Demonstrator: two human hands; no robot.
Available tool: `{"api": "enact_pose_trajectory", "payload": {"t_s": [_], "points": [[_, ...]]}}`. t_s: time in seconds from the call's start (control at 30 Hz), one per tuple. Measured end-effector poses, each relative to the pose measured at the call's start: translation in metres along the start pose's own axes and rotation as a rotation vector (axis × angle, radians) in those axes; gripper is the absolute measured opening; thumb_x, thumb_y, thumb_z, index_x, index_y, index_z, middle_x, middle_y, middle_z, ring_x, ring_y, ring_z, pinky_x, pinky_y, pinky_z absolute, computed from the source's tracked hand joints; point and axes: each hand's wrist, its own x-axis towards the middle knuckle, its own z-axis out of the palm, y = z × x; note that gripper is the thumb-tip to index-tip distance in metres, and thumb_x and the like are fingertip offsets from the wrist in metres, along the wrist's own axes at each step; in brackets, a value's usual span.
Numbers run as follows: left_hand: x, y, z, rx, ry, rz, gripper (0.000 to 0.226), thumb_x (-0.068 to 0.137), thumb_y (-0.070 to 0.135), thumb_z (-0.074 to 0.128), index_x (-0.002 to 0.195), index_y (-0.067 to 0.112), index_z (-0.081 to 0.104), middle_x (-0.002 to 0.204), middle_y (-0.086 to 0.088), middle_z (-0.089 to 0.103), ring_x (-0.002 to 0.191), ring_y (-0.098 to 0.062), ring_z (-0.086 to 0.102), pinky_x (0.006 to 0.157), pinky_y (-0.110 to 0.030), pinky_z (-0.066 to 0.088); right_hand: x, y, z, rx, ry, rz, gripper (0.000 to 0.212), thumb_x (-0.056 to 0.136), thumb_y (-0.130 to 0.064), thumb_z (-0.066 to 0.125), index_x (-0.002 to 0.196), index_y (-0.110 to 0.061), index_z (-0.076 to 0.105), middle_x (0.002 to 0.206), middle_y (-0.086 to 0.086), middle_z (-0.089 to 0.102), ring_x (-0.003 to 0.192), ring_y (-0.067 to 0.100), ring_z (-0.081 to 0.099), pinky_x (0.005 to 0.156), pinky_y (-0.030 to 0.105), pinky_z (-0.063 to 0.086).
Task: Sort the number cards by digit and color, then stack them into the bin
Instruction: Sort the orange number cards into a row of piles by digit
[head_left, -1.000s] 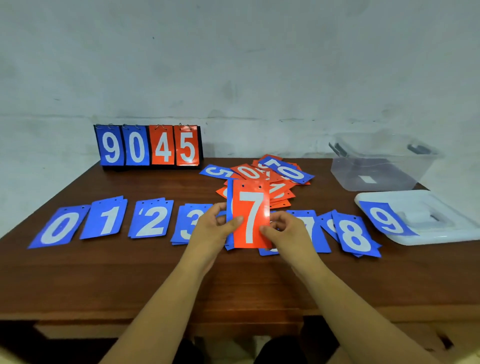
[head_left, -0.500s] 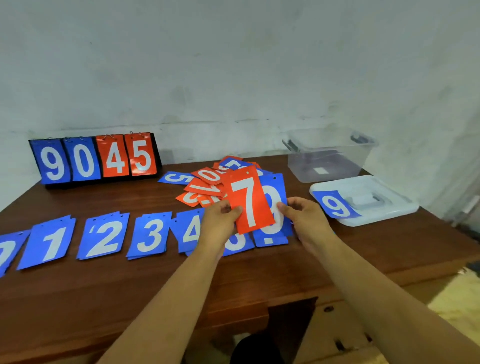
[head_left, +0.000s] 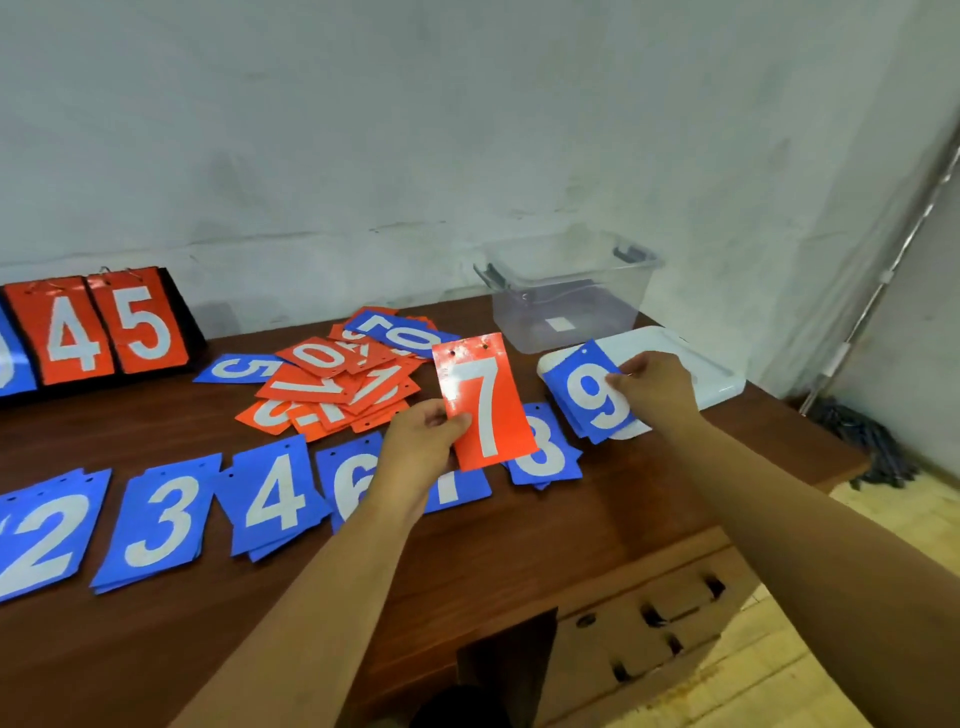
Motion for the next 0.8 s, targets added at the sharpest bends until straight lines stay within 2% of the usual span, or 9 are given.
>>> {"api": "enact_pose_trajectory", "payload": {"t_s": [0.1,0.17,0.3,0.37,0.43,0.5,0.57,0.67,0.8], "points": [[0.003,-0.002,-0.002,0.004,0.014,-0.013,0.029,0.095,0.017,0.063,0.123,0.012,0.065,0.115,-0.003,0.071,0.099,-0.021,0.071,0.087,-0.047,0.058,0.005,0.005,0.016,-0.109,0.018,-0.034,0.021,0.089,-0.025,0.065,0.092,-0.004,0.068,0.095,0.012,0.071,0.089,0.027,0.064,0.075,0.030,0.045],[0.002,-0.002,-0.004,-0.005,0.023,-0.020,0.028,0.095,0.017,0.062,0.122,0.012,0.065,0.114,-0.003,0.071,0.099,-0.020,0.071,0.087,-0.046,0.058,0.007,0.008,0.024,-0.207,0.041,-0.029,0.023,0.091,-0.028,0.062,0.093,-0.006,0.066,0.093,0.011,0.070,0.090,0.029,0.064,0.081,0.037,0.050],[0.000,-0.002,-0.008,-0.013,0.030,-0.036,0.026,0.094,0.016,0.063,0.120,0.013,0.065,0.113,-0.002,0.072,0.097,-0.020,0.072,0.086,-0.045,0.059,0.005,0.009,0.031,-0.385,0.097,-0.017,0.029,0.091,-0.033,0.060,0.104,-0.008,0.063,0.105,0.015,0.065,0.100,0.031,0.057,0.088,0.038,0.044],[-0.001,-0.001,-0.010,-0.010,0.035,-0.048,0.027,0.094,0.016,0.063,0.121,0.013,0.065,0.114,-0.002,0.071,0.098,-0.021,0.071,0.086,-0.046,0.058,-0.002,0.003,0.030,-0.370,0.157,-0.027,0.032,0.091,-0.032,0.060,0.112,-0.007,0.061,0.114,0.018,0.058,0.107,0.033,0.052,0.091,0.039,0.041],[-0.003,0.001,-0.012,-0.008,0.032,-0.052,0.029,0.094,0.016,0.063,0.122,0.013,0.065,0.115,-0.003,0.071,0.099,-0.021,0.071,0.087,-0.047,0.058,-0.015,-0.015,0.027,-0.226,0.182,-0.116,0.028,0.092,-0.028,0.059,0.109,-0.007,0.062,0.112,0.017,0.057,0.105,0.032,0.053,0.091,0.039,0.040],[-0.007,0.002,-0.016,-0.011,0.031,-0.053,0.028,0.094,0.016,0.063,0.122,0.012,0.065,0.115,-0.003,0.071,0.100,-0.021,0.071,0.087,-0.047,0.058,-0.038,-0.041,0.027,-0.015,0.078,-0.191,0.022,0.095,-0.028,0.056,0.095,-0.007,0.063,0.097,0.010,0.062,0.090,0.024,0.057,0.079,0.033,0.042],[-0.013,0.003,-0.022,-0.019,0.031,-0.046,0.024,0.094,0.016,0.063,0.118,0.014,0.067,0.113,-0.003,0.072,0.098,-0.020,0.071,0.087,-0.046,0.058,-0.066,-0.070,0.031,0.190,-0.125,-0.169,0.030,0.097,-0.035,0.053,0.087,-0.009,0.063,0.084,0.003,0.065,0.075,0.015,0.057,0.068,0.028,0.042],[-0.026,0.006,-0.037,0.009,0.039,-0.023,0.022,0.095,0.018,0.063,0.117,0.016,0.067,0.112,-0.001,0.072,0.099,-0.020,0.071,0.088,-0.045,0.058,-0.103,-0.097,0.047,0.370,-0.349,-0.073,0.024,0.096,-0.040,0.055,0.095,-0.018,0.065,0.090,-0.005,0.067,0.082,0.009,0.062,0.071,0.026,0.050],[-0.045,0.008,-0.074,0.061,0.113,-0.020,0.028,0.092,0.026,0.066,0.119,0.021,0.063,0.114,0.001,0.070,0.100,-0.021,0.070,0.088,-0.045,0.058,-0.136,-0.114,0.071,0.444,-0.424,-0.075,0.006,0.096,-0.023,0.059,0.096,-0.019,0.063,0.094,-0.005,0.065,0.083,0.008,0.062,0.066,0.022,0.051]]}}
